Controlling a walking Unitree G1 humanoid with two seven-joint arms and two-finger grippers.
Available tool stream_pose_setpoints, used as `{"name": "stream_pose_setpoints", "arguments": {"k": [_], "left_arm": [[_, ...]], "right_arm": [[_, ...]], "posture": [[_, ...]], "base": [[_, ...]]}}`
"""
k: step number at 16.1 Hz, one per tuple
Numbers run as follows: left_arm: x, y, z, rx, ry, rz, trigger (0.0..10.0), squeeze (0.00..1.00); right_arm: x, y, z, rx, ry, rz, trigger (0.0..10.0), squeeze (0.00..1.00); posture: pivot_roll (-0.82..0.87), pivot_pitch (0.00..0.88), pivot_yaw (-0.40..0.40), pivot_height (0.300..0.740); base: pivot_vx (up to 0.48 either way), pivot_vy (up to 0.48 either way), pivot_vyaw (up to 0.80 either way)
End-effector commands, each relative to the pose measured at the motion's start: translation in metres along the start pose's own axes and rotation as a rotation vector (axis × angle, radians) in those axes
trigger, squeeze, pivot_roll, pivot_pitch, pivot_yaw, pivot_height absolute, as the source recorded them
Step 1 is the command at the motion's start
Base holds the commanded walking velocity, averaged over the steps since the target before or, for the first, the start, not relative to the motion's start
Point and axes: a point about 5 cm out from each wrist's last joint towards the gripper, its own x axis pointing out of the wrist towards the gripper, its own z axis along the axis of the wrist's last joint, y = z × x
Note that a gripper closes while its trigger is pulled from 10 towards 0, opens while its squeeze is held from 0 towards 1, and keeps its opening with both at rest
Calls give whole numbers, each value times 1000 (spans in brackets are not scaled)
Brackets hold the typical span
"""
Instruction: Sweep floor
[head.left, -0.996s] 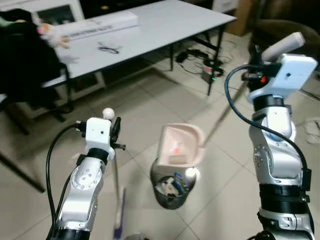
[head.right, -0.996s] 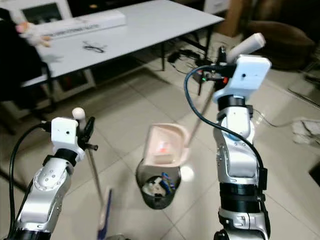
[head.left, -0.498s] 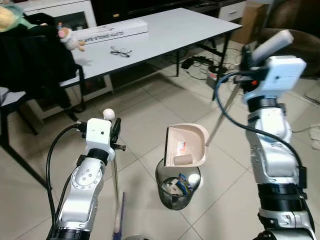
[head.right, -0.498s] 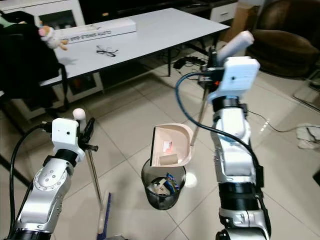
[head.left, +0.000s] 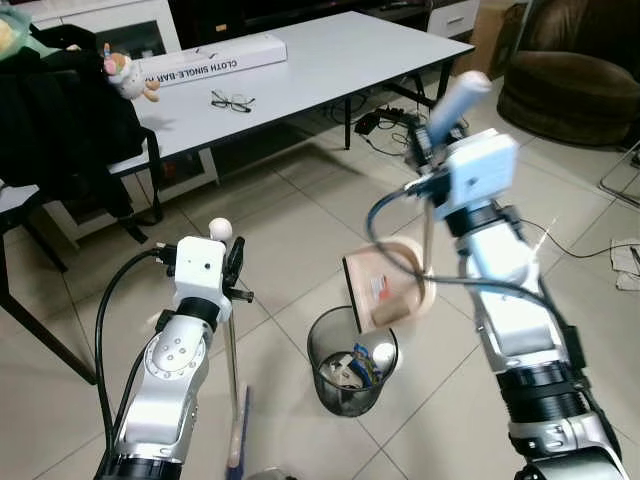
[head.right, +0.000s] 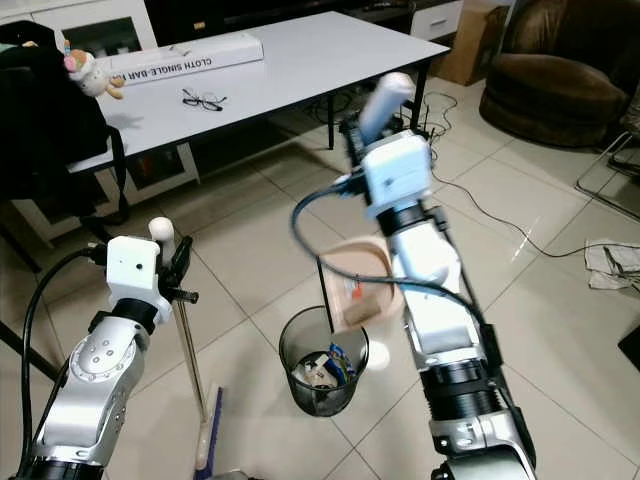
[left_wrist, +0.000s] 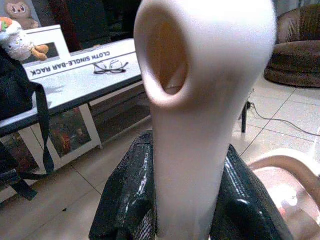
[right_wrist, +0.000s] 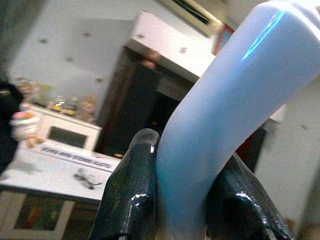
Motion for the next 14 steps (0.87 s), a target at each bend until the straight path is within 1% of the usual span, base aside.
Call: {"name": "stream_pose_setpoints", "arguments": {"k": [1, 3, 5, 6, 9, 14], "left_arm": [[2, 1, 5, 19, -15, -7, 10000, 0], [2, 1, 5, 20, -13, -10, 10000, 0], [2, 0, 5, 22, -11, -15, 10000, 0], [2, 0, 5, 23, -10, -18, 10000, 0], [2, -1, 4, 25, -7, -27, 10000, 0], [2, -2, 3, 27, -4, -35, 10000, 0]], "right_arm": [[2, 12, 11, -33, -85, 73, 10000, 0], [-2, 26, 11, -61, -108, 149, 10000, 0], [-8, 45, 11, -99, -126, 253, 10000, 0], [-11, 51, 10, -135, -132, 301, 10000, 0], [-15, 55, 7, -182, -132, 358, 10000, 0], [-13, 52, 8, -183, -141, 354, 10000, 0]], "posture": [[-33, 16, 68, 740], [-33, 18, 69, 740], [-31, 20, 69, 740], [-31, 20, 69, 740], [-34, 23, 72, 740], [-33, 23, 70, 740]], "base": [[0, 0, 0], [0, 0, 0], [0, 0, 0], [0, 0, 0], [0, 0, 0], [0, 0, 0]]}}
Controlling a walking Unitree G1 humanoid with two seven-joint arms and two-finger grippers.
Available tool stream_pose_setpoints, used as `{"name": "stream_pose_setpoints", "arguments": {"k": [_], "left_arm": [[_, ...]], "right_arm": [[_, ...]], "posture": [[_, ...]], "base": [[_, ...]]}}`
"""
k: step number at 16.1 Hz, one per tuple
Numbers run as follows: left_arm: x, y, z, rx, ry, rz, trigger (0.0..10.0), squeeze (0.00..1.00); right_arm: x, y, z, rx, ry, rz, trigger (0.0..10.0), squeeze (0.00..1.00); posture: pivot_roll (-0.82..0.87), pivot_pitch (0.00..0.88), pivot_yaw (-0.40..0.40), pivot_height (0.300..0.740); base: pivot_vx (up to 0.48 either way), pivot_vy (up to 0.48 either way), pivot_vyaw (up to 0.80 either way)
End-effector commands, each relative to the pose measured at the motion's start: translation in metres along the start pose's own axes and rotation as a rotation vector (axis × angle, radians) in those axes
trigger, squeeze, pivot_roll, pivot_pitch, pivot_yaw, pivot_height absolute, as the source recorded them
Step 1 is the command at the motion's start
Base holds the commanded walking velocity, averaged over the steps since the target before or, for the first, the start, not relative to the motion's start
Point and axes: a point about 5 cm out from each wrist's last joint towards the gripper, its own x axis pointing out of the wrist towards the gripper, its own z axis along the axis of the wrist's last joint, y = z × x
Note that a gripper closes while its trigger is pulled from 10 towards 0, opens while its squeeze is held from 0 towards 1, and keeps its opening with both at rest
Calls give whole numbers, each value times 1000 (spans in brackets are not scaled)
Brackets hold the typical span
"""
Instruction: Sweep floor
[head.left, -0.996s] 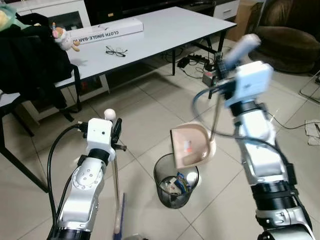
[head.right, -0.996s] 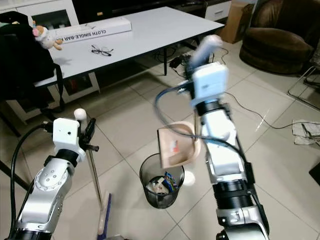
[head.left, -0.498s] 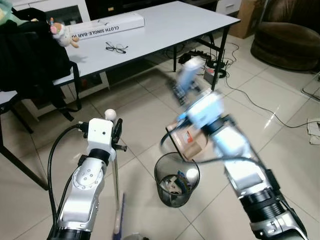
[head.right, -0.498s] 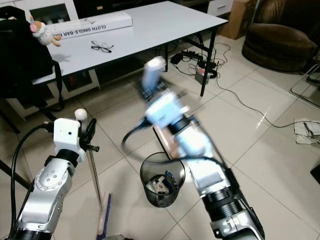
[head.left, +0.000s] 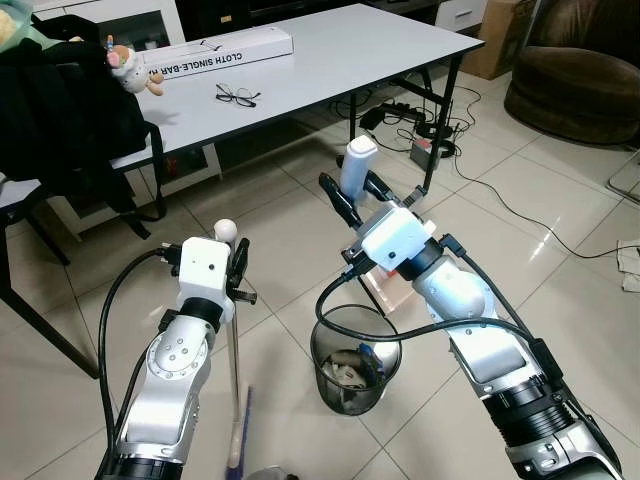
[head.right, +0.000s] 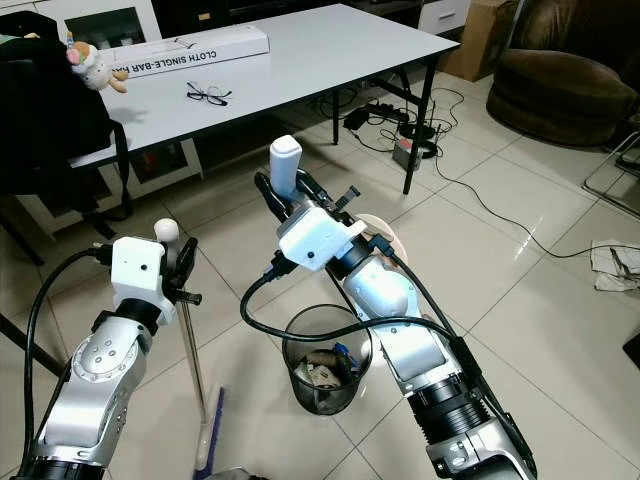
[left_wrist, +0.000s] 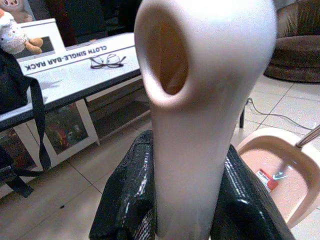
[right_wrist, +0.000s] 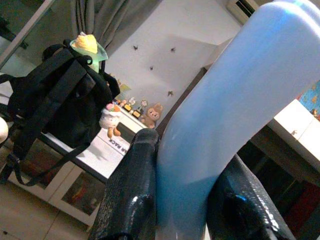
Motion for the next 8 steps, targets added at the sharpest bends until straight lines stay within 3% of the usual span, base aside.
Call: {"name": "stream_pose_setpoints", "arguments": {"k": [1, 3, 5, 8], "left_arm": [[2, 1, 3, 21, -7, -8, 10000, 0], [1, 1, 3, 20, -3, -8, 10000, 0], [1, 2, 3, 31, 9, -16, 10000, 0], [4, 0, 10, 51, -14, -53, 10000, 0]], "right_arm": [[3, -3, 7, -52, -44, 20, 10000, 0], [6, -26, 9, -68, -23, -149, 10000, 0], [9, -83, 19, 146, 22, -512, 10000, 0], [3, -114, 35, 241, -34, -642, 10000, 0]], "posture": [[-33, 23, 70, 740], [-33, 23, 70, 740], [-40, 23, 74, 740], [-55, 23, 85, 740]], "base": [[0, 0, 0], [0, 0, 0], [0, 0, 0], [0, 0, 0]]}}
